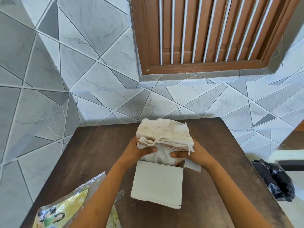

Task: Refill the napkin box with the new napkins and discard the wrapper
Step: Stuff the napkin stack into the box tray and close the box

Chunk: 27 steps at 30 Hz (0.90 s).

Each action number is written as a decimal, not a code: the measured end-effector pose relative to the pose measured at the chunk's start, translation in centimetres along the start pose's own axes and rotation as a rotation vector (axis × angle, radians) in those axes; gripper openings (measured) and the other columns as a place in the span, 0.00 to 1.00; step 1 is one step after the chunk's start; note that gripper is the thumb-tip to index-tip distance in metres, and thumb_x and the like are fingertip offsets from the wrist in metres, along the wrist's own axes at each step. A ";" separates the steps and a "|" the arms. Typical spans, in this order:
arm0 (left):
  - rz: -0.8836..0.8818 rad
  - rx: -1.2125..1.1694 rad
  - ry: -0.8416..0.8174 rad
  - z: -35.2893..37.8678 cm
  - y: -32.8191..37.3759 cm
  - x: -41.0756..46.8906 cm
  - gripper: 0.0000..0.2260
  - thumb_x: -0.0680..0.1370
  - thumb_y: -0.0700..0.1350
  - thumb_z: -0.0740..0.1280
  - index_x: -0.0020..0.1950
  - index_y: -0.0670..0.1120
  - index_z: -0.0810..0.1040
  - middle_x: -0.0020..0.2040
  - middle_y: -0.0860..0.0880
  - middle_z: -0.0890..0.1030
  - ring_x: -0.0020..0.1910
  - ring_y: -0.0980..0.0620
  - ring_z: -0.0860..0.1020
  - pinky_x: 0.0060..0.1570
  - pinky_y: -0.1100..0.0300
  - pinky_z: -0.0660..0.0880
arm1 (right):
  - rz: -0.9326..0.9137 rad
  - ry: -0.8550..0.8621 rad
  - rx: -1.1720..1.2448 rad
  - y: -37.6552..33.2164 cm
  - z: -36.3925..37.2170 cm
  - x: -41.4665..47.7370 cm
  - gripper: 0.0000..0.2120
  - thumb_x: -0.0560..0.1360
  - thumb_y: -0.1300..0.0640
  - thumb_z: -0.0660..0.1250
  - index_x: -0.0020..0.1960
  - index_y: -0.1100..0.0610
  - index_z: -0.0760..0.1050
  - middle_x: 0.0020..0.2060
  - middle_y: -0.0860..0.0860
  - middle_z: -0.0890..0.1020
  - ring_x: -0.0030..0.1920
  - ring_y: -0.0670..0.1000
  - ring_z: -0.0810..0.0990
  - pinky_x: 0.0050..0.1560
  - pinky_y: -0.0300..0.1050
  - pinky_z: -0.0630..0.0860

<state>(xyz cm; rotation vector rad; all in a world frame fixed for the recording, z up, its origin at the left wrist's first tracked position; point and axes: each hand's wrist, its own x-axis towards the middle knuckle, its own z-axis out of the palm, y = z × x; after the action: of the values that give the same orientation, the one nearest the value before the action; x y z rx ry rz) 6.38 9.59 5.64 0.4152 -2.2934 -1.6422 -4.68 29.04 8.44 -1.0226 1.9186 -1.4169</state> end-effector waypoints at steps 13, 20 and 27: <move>0.120 -0.069 0.064 -0.1 1.7 -0.3 0.36 0.58 0.50 0.77 0.62 0.59 0.67 0.59 0.60 0.75 0.57 0.66 0.75 0.53 0.70 0.74 | -0.050 0.060 -0.205 1.3 0.4 0.1 0.15 0.68 0.63 0.72 0.37 0.43 0.74 0.28 0.33 0.80 0.33 0.32 0.77 0.32 0.27 0.69; 0.091 0.007 0.111 0.1 1.0 -0.3 0.25 0.57 0.52 0.76 0.52 0.56 0.75 0.50 0.57 0.81 0.46 0.66 0.79 0.47 0.70 0.75 | -0.082 0.085 -0.167 1.8 0.5 0.4 0.24 0.63 0.59 0.76 0.54 0.44 0.72 0.42 0.28 0.80 0.45 0.29 0.77 0.43 0.23 0.72; 0.103 0.182 0.088 0.8 0.5 -1.0 0.18 0.60 0.50 0.78 0.43 0.57 0.73 0.40 0.57 0.78 0.38 0.67 0.76 0.36 0.73 0.71 | -0.140 0.168 -0.126 1.9 0.6 0.1 0.22 0.64 0.66 0.76 0.50 0.44 0.77 0.47 0.46 0.83 0.46 0.40 0.80 0.49 0.35 0.76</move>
<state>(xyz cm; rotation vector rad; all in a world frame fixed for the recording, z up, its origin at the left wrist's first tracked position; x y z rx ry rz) 6.94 10.81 5.77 0.3935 -2.3647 -1.3459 -4.82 28.94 6.42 -1.1482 2.1159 -1.5178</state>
